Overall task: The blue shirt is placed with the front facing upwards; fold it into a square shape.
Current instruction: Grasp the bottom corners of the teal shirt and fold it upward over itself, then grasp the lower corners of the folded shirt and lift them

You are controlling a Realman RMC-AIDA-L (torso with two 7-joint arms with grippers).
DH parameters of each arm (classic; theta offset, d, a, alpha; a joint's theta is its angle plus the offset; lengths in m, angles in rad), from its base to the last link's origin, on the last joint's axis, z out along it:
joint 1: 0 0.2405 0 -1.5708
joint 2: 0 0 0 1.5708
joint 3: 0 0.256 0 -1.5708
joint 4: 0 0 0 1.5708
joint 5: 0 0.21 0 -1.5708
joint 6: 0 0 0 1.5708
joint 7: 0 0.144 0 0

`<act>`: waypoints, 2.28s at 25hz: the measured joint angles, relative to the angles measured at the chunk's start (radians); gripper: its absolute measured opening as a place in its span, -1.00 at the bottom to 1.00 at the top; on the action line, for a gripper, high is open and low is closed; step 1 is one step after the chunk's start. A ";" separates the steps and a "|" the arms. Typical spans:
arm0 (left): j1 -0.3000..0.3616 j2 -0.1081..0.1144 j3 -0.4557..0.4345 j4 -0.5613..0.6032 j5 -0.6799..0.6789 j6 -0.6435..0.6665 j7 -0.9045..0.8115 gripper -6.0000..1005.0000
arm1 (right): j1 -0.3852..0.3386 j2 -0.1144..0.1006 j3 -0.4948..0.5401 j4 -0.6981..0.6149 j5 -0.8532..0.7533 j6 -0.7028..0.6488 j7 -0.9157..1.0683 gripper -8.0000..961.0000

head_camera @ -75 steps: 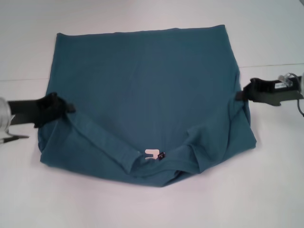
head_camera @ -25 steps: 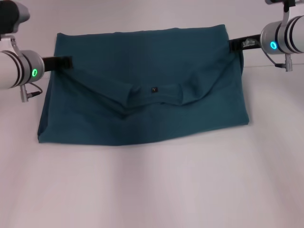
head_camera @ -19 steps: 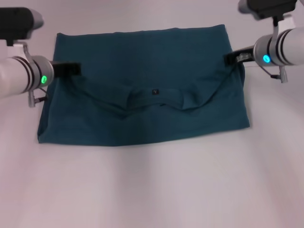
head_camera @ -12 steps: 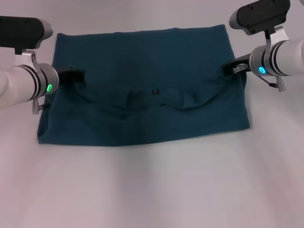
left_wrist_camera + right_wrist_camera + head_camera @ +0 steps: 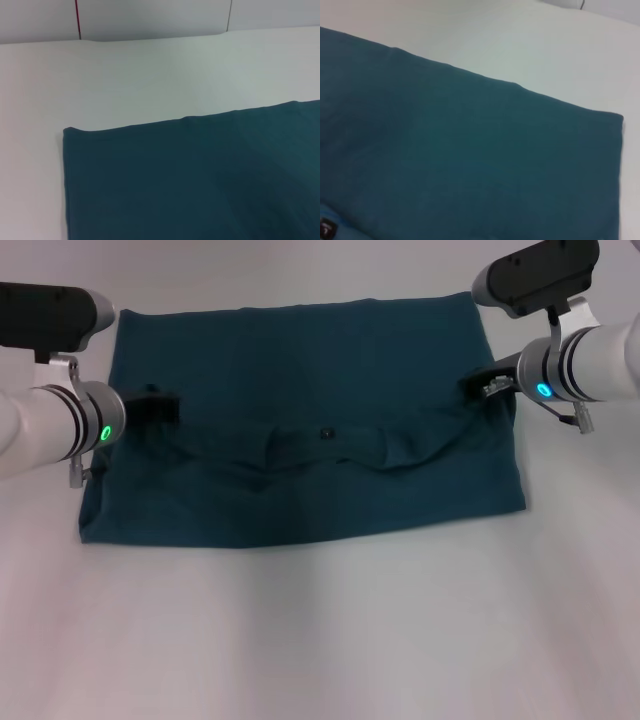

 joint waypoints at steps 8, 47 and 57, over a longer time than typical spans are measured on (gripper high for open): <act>0.008 0.012 -0.027 0.000 -0.001 0.006 -0.092 -0.53 | 0.006 -0.013 0.007 -0.012 0.004 -0.009 0.043 -0.70; 0.376 0.068 -0.431 0.222 -0.363 0.768 -0.113 0.27 | -0.522 -0.077 0.361 -0.263 0.867 -0.994 -0.285 0.74; 0.380 0.061 -0.407 0.133 -0.362 0.633 0.136 0.26 | -0.536 -0.071 0.384 -0.257 0.866 -0.992 -0.316 0.74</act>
